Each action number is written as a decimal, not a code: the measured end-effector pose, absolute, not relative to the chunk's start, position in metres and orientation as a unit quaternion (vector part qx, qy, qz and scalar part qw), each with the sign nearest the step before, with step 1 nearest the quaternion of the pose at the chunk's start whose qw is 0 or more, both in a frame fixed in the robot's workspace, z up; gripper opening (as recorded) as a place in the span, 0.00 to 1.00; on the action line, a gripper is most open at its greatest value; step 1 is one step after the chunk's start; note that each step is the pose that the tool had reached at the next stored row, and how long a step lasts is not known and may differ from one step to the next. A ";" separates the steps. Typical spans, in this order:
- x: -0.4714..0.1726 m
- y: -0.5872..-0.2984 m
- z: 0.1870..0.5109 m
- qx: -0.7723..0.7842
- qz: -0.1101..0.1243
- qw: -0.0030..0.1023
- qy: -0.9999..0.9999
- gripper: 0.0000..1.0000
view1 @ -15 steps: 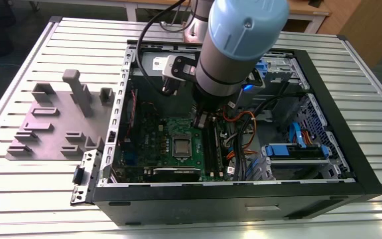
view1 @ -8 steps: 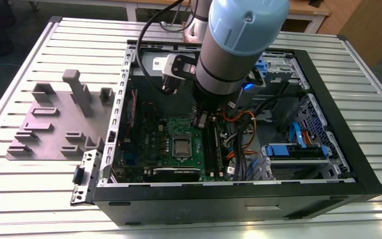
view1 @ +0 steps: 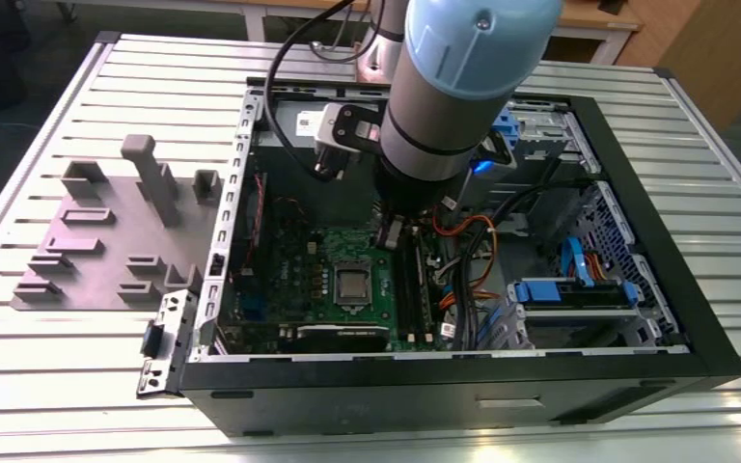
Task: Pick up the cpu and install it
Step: 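Install the first cpu locking lever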
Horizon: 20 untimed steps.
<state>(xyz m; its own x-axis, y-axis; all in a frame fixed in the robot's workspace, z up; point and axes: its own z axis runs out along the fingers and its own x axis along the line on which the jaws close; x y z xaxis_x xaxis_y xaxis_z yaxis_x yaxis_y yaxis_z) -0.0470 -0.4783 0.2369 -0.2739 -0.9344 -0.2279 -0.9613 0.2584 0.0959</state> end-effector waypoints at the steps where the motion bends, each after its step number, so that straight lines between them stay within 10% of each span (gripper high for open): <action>1: -0.047 -0.479 0.237 -0.599 0.107 0.062 0.791 0.11; 20: -0.047 -0.485 0.237 -0.599 0.106 0.061 0.791 0.11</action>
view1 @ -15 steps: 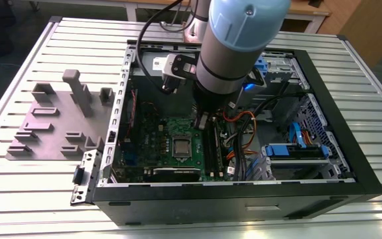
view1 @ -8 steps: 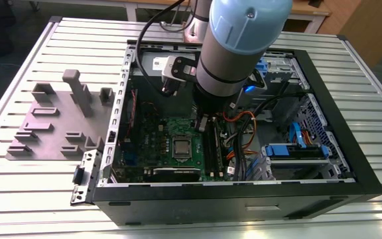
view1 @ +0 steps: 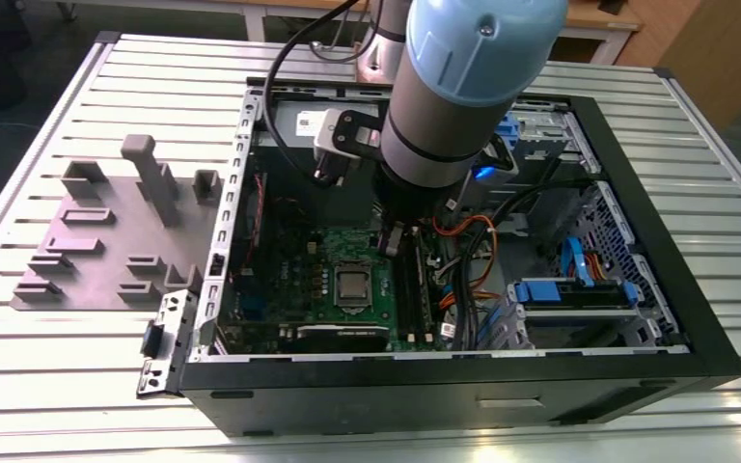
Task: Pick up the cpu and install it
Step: 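Install the first cpu locking lever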
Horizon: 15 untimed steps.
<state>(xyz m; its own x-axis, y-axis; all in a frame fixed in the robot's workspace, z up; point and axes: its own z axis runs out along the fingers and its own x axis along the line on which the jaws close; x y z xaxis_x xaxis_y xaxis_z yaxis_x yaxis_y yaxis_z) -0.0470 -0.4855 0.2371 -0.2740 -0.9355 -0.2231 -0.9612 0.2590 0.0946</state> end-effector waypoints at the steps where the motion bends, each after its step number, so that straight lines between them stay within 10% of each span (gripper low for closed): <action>1: -0.047 -0.486 0.237 -0.599 0.106 0.061 0.791 0.11; 15: -0.047 -0.486 0.237 -0.611 0.107 0.059 0.782 0.11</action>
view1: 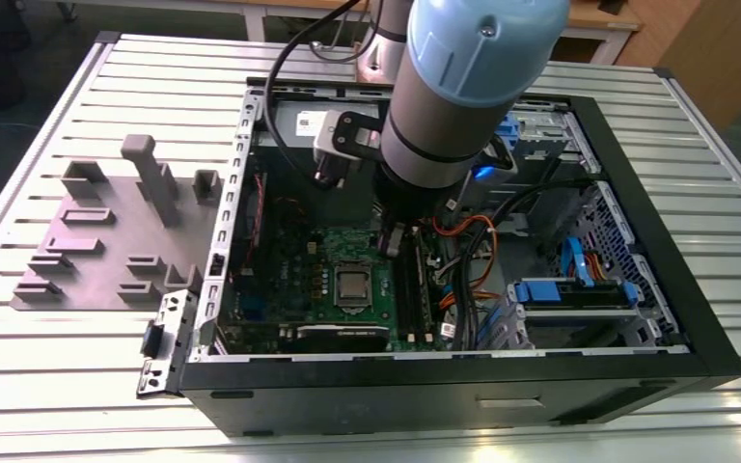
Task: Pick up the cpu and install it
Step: 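Install the first cpu locking lever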
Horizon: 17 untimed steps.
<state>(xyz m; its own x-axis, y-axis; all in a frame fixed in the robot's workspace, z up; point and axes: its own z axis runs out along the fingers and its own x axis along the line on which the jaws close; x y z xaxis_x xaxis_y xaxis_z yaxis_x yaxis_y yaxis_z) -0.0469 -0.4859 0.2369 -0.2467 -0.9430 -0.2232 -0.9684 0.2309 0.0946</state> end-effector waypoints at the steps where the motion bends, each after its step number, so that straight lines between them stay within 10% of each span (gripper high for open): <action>1: -0.047 -0.486 0.237 -0.617 0.107 0.058 0.777 0.11; 17: -0.047 -0.487 0.236 -0.639 0.108 0.055 0.760 0.11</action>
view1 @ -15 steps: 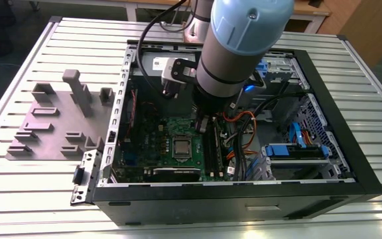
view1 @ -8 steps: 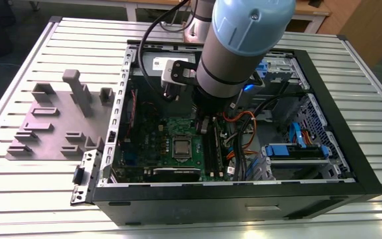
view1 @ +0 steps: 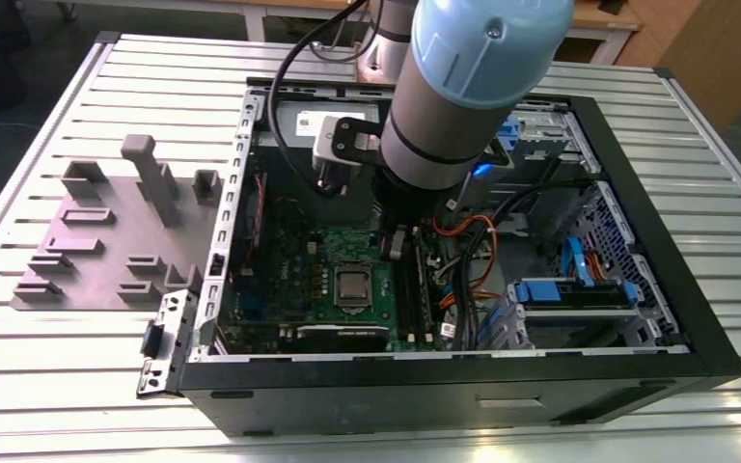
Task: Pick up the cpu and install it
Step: 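Install the first cpu locking lever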
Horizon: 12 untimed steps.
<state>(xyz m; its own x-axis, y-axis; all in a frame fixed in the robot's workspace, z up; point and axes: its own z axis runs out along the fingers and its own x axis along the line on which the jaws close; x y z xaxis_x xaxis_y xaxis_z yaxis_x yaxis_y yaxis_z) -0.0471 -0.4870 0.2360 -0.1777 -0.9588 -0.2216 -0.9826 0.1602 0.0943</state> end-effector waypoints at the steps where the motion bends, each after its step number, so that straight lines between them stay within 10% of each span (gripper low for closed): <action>1: -0.047 -0.487 0.236 -0.640 0.108 0.054 0.759 0.11; 12: -0.052 -0.491 0.236 -0.657 0.095 0.042 0.746 0.11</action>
